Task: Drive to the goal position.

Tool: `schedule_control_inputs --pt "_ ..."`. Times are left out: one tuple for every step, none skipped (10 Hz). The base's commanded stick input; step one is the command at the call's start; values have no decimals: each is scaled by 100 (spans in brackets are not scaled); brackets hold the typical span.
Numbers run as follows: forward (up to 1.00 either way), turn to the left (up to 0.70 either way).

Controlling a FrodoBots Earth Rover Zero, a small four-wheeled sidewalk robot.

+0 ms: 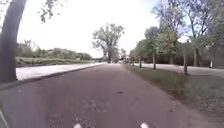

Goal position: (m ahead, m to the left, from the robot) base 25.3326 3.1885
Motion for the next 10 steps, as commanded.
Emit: schedule_control_inputs --pt "100 0" --pt "100 0" --pt "100 0" --pt "100 0" --pt "100 0" --pt "100 0" --pt "100 0" --pt "100 0" --pt "100 0" --pt "100 0"
